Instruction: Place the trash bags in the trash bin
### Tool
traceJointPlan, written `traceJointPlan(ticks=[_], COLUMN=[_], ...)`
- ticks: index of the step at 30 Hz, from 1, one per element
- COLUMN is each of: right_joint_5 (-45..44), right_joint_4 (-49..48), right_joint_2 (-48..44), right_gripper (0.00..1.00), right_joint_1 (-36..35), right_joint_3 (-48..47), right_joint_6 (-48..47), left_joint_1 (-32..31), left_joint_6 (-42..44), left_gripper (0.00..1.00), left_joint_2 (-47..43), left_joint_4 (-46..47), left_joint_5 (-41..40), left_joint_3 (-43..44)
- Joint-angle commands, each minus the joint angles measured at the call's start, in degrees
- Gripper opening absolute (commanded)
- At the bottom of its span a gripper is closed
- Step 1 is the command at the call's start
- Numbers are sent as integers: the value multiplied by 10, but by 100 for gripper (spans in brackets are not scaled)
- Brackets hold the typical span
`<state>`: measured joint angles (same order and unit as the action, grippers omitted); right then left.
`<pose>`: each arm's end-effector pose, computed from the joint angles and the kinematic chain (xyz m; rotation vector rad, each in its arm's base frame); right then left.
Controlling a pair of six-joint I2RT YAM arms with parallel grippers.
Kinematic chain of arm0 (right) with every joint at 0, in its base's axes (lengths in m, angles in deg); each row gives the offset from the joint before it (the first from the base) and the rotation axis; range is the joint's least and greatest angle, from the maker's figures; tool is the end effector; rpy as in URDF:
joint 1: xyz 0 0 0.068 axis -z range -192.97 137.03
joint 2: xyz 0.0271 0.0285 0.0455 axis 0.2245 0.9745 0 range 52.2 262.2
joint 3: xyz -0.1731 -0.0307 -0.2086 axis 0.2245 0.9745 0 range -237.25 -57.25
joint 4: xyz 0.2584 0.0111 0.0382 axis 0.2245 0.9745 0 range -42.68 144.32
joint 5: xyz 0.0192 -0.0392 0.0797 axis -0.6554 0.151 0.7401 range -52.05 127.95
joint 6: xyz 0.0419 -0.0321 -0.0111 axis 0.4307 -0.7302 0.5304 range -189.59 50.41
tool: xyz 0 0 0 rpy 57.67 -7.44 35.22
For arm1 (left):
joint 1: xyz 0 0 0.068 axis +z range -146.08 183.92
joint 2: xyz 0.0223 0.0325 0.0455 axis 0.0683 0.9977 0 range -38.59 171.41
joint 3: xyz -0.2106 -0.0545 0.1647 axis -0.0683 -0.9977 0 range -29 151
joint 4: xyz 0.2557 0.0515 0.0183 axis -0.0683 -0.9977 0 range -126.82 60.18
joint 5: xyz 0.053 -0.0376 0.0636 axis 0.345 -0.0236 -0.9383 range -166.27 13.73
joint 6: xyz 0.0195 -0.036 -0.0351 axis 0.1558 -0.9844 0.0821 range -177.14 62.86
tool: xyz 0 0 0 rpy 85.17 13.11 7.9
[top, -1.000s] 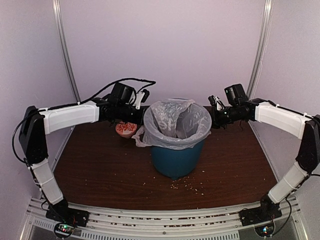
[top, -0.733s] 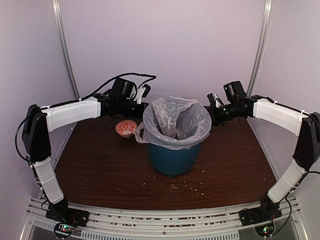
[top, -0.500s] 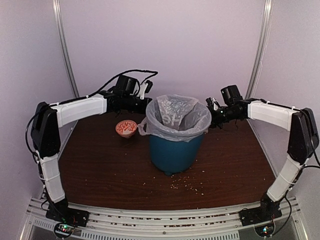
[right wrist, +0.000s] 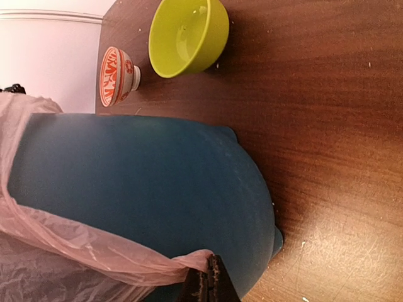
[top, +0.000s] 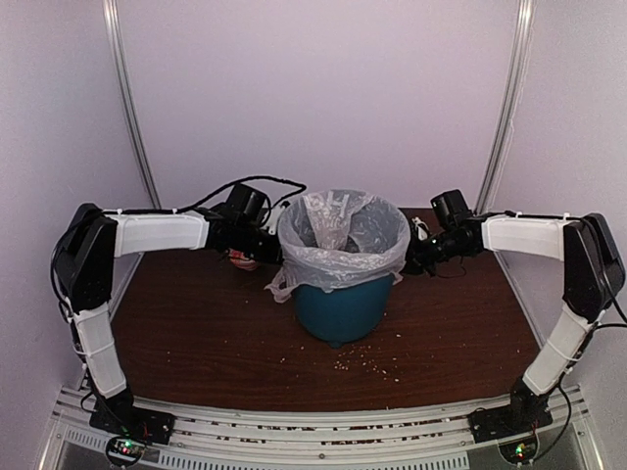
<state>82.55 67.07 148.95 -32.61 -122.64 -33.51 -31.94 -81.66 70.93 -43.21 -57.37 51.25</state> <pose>0.3248 0.1424 0.2221 -0.0007 2.5984 1.3566 0.3422 -0.2614 0.2219 0.4182 2.4092 -0.8885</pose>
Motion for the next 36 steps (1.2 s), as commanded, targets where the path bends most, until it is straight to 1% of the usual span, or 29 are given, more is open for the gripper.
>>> traceJointPlan(ticks=[1,6,8,9,11,13,16,18,20,22,23,25,28,30,32,36], right_joint_5=[8,-12,-26,-32,-41,-55,-73,-87,-102,-102,-97,-84,-65,-35,-14,6], right_joint_4=[-5,26,49,60,83,105,150,179,204,216,216,201,157,133,123,98], right_joint_2=[-35,-65,-82,-94,-117,-139,-165,-180,-194,-211,-221,-245,-267,-268,-265,-258], right_gripper=[0,1,6,10,17,22,27,30,33,37,39,48,61,64,65,66], right_joint_1=[-3,-2,-2,-2,-2,-1,4,9,10,11,11,11,11,11,10,10], right_joint_3=[12,4,1,0,-2,-7,-15,-13,-7,2,6,25,57,79,91,106], right_joint_6=[8,0,-9,-12,-15,-20,-37,-57,-70,-69,-63,-44,-8,12,24,36], left_joint_1=[-6,-7,-6,-6,-6,-6,-6,-6,-6,-6,-6,-6,-6,-7,-8,-25], left_joint_6=[-7,-6,-7,-9,-15,-23,-33,-36,-40,-50,-60,-83,-135,-168,-195,-208], left_gripper=[0,0,0,2,12,24,38,44,46,51,53,58,64,65,65,65], left_joint_2=[-51,-91,-109,-119,-142,-167,-204,-220,-237,-260,-273,-297,-322,-330,-336,-334], left_joint_4=[17,4,-7,-13,-20,-22,-23,-37,-55,-66,-69,-67,-44,-28,-9,6], left_joint_5=[-13,-44,-57,-62,-68,-69,-71,-79,-86,-87,-82,-61,11,34,50,49], left_joint_3=[-38,-47,-50,-53,-62,-76,-94,-103,-113,-130,-139,-161,-194,-215,-237,-262])
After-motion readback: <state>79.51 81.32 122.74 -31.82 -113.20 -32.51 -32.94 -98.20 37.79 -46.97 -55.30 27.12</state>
